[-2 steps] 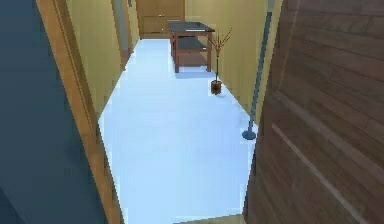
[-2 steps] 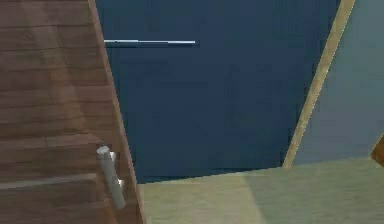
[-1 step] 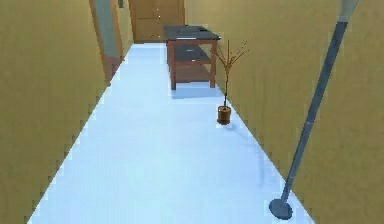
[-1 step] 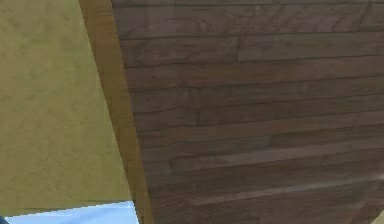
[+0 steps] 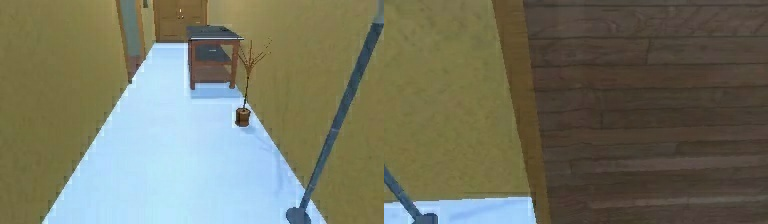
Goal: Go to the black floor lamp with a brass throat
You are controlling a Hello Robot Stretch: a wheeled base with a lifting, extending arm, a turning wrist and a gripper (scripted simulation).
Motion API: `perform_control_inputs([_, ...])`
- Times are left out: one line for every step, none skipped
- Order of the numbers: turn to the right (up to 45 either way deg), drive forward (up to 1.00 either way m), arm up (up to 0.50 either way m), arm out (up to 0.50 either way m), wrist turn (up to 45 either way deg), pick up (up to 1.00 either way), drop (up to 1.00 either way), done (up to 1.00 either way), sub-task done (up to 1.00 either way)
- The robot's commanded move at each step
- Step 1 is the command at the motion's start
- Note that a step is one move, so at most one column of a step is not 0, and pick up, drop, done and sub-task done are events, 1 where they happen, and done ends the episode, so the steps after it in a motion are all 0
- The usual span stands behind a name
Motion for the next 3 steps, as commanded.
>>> perform_control_inputs([0.0,0.20,0.00,0.00,0.0,0.00,0.00,0.00,0.00])
perform_control_inputs([18.0,0.00,0.00,0.00,0.0,0.00,0.00,0.00,0.00])
perform_control_inputs([0.0,0.35,0.00,0.00,0.0,0.00,0.00,0.00,0.00])
